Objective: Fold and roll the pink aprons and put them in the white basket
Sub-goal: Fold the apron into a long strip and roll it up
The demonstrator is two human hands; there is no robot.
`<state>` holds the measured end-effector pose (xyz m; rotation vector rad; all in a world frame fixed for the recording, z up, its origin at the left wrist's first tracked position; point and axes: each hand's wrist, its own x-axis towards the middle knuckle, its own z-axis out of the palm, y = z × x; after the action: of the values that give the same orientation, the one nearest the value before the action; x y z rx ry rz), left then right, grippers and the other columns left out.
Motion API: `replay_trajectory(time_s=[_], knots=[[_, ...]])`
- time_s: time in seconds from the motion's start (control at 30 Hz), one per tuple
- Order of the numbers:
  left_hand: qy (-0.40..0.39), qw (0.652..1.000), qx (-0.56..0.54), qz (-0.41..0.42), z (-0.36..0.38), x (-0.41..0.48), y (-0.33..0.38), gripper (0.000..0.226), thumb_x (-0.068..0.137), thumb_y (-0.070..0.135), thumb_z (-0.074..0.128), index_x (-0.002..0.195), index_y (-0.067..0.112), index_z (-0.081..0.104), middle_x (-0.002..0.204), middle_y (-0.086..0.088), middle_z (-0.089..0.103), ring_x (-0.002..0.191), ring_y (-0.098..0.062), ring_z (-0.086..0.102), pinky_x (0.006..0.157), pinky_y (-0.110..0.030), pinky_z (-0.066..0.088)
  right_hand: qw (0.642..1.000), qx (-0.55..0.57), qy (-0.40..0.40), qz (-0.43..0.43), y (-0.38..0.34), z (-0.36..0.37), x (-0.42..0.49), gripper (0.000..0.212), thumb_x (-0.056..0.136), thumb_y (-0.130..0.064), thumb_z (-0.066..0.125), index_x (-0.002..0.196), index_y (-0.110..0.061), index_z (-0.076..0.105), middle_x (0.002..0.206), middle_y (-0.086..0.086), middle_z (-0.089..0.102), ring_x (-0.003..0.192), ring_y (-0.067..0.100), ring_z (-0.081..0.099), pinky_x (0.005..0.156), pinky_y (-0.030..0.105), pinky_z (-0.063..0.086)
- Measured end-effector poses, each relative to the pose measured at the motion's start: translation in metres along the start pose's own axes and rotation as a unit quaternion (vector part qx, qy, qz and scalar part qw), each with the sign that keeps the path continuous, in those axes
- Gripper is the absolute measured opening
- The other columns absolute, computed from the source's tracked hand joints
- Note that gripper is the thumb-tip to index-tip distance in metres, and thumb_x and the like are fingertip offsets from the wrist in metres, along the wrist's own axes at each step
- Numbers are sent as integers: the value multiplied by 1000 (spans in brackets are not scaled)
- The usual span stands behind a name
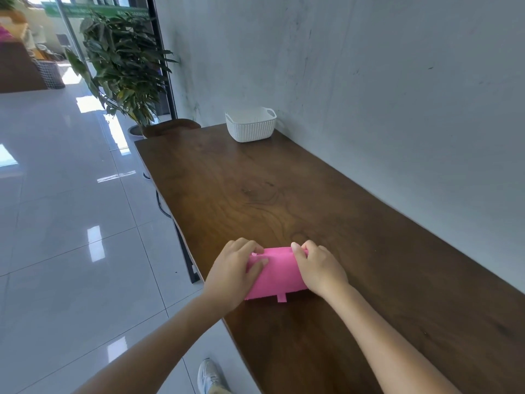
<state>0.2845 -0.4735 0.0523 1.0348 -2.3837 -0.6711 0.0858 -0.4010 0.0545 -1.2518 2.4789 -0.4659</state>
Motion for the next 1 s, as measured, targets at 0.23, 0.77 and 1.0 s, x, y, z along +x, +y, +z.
replay_trajectory(time_s=[0.23, 0.77, 1.0], knots=[[57, 975, 163, 143, 26, -20, 5, 48, 99, 51, 53, 139, 26, 54, 140, 5, 56, 130, -18, 50, 113, -37, 38, 998, 12, 10, 54, -13, 8, 38, 58, 102, -52, 24, 123, -13, 63, 117, 8, 64, 106, 26, 60, 90, 44, 52], [-41, 970, 204, 123, 20, 34, -11, 73, 92, 67, 54, 150, 22, 45, 148, 3, 54, 136, -21, 50, 117, -40, 33, 960, 266, -3, -82, 11, 5, 12, 54, 94, -62, 50, 139, -31, 47, 137, -8, 48, 115, 7, 51, 73, 14, 45], [-217, 963, 128, 89, -13, 58, -9, 65, 91, 62, 61, 144, 28, 47, 133, 8, 60, 122, -16, 56, 105, -36, 45, 946, 300, -84, -94, 23, -1, -14, 77, 85, -66, 62, 150, -45, 27, 144, -16, 39, 127, 8, 47, 90, 16, 47]])
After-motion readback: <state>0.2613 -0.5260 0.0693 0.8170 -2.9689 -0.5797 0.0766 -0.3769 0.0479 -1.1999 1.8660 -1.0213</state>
